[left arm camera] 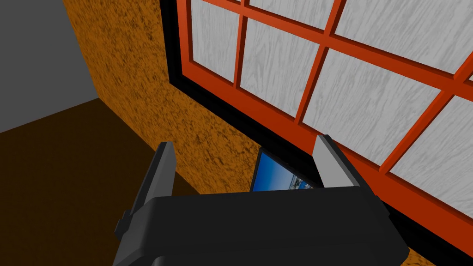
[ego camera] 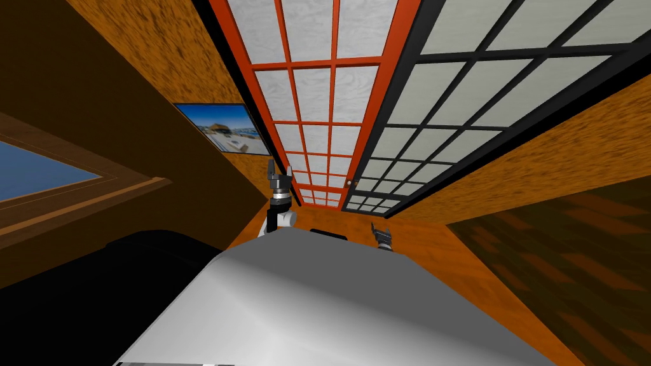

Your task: Pull the door open

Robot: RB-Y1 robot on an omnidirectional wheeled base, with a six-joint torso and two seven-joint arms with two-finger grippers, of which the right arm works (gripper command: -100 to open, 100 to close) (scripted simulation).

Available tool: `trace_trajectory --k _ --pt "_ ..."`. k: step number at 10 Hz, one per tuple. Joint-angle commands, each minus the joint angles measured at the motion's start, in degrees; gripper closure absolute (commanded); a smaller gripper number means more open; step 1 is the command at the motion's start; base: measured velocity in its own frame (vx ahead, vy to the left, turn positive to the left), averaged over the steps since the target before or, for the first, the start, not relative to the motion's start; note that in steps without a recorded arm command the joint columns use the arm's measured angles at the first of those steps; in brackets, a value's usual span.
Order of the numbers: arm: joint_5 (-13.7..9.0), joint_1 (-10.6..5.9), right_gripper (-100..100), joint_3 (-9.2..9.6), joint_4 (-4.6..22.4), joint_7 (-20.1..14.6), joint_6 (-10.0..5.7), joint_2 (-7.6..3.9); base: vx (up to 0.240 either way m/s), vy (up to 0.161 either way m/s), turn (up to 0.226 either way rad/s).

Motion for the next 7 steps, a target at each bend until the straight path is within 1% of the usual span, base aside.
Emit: trace_trajectory --k 1,2,4,5,6,7 --pt "-0.07 1.45 -100 -0.08 -1.71 -0.30 1.09 0.06 -0.121 -0.018 -0.018" --pt "-0.64 2.39 -100 -0.88 -0.93 0.07 1.31 -0.46 -0.099 -0.026 -0.027" --pt "-1.57 3.66 -100 -2.08 0.27 0.69 1.63 -1.18 -0.116 -0.036 -0.026" --pt "-1.57 3.66 -100 -2.08 0.27 0.69 1.63 -1.18 -0.081 -0.026 -0.011" --pt "-2.37 4.38 -100 -2.98 1.23 1.25 1.88 -1.65 -0.058 -0.022 0.020" --pt "-3.64 3.69 -100 -3.80 2.36 2.31 2.14 -1.70 0.080 -0.022 0.193"
